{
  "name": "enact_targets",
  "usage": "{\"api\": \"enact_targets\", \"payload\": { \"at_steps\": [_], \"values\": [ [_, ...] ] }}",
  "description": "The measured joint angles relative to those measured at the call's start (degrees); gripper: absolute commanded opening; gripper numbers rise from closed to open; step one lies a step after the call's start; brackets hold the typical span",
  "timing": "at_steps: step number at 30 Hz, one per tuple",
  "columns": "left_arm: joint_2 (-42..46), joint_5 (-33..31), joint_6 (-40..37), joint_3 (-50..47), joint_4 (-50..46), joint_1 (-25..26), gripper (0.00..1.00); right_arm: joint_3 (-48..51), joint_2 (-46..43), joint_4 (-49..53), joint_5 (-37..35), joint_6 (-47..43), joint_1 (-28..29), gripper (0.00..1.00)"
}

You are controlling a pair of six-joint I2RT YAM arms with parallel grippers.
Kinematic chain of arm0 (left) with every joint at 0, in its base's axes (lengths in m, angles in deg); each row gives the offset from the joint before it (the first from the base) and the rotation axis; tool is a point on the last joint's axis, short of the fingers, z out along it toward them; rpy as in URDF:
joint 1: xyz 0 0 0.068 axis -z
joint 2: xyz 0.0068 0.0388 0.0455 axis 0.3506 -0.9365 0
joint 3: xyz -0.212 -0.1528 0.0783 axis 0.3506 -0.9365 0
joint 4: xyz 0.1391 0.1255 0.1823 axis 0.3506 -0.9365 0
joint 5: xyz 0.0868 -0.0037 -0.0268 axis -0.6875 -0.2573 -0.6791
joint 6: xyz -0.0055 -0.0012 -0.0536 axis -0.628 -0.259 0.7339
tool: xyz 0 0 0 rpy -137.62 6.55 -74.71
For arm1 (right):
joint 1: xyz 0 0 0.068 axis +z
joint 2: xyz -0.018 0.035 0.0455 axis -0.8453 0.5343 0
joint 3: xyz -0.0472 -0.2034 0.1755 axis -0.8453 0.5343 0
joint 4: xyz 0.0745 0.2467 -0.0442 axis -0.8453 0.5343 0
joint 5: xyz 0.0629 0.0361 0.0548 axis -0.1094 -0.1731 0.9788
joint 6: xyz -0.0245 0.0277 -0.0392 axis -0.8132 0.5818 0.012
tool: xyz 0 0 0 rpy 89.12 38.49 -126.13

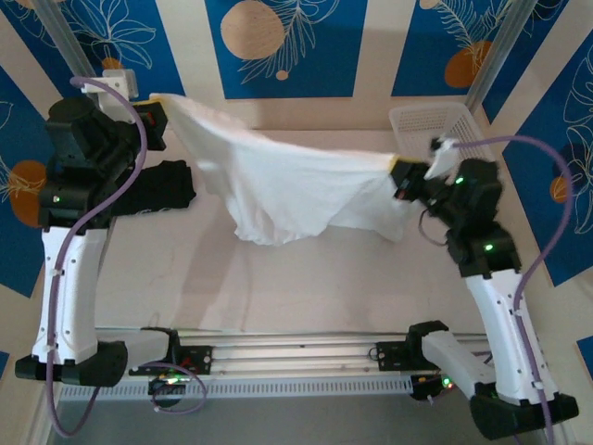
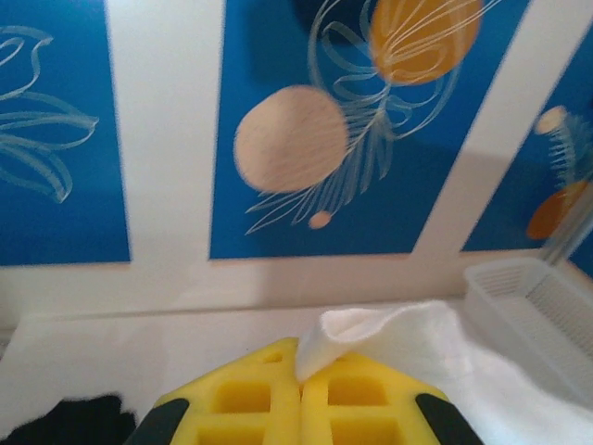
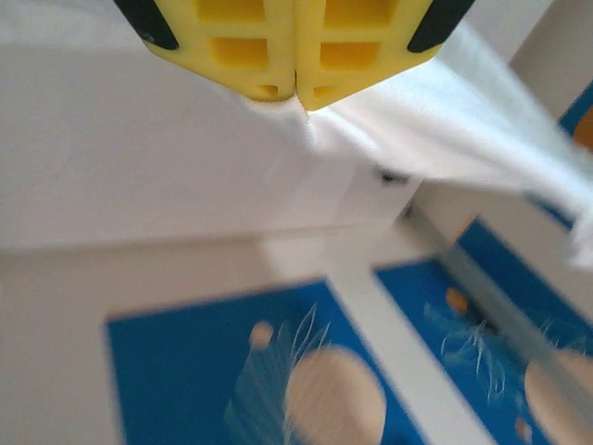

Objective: Fold the inside-out t-shirt

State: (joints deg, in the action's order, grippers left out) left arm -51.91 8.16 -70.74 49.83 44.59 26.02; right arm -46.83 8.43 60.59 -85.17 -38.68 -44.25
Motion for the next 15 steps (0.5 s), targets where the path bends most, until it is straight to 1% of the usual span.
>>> {"api": "enact_targets", "payload": {
  "at_steps": [1,2,3,4,5,6,8,11,15],
  "values": [
    [0.90,-0.44,-0.02,-2.86,-0.15,-1.05,0.00,4.87,-0.61,-0.42,-1.09,1.53,4.57,0.03],
    [1.84,-0.74,-0.02,-6.21,-0.04,-2.05,0.00,10.27,-0.70,-1.14,-2.12,3.23,9.42,0.11],
    [2.51,-1.01,0.00,-9.03,-0.17,-2.71,0.00,14.60,-0.20,-1.25,-2.86,4.79,12.92,0.19],
    [3.23,-1.01,-0.02,-12.33,-0.20,-3.32,0.00,19.58,1.49,-1.09,-3.19,6.67,17.25,0.28],
    [3.89,-0.92,0.00,-15.80,-0.17,-3.67,0.00,23.32,3.80,-0.66,-3.50,8.04,20.52,0.36],
    [4.33,-0.72,0.00,-18.69,-0.11,-3.78,0.00,26.05,5.81,0.33,-3.80,9.03,22.73,0.42],
    [5.16,0.70,0.07,-25.20,-0.11,-3.85,0.00,30.25,8.57,3.26,-4.63,10.62,25.14,0.47],
    [6.19,3.30,0.50,-32.46,0.15,-3.87,0.00,31.32,8.87,4.63,-6.29,12.07,24.98,0.50],
    [8.39,6.25,0.92,-37.57,0.35,-3.87,0.00,31.15,10.93,3.06,-7.34,13.66,25.38,0.52]
  ]
}}
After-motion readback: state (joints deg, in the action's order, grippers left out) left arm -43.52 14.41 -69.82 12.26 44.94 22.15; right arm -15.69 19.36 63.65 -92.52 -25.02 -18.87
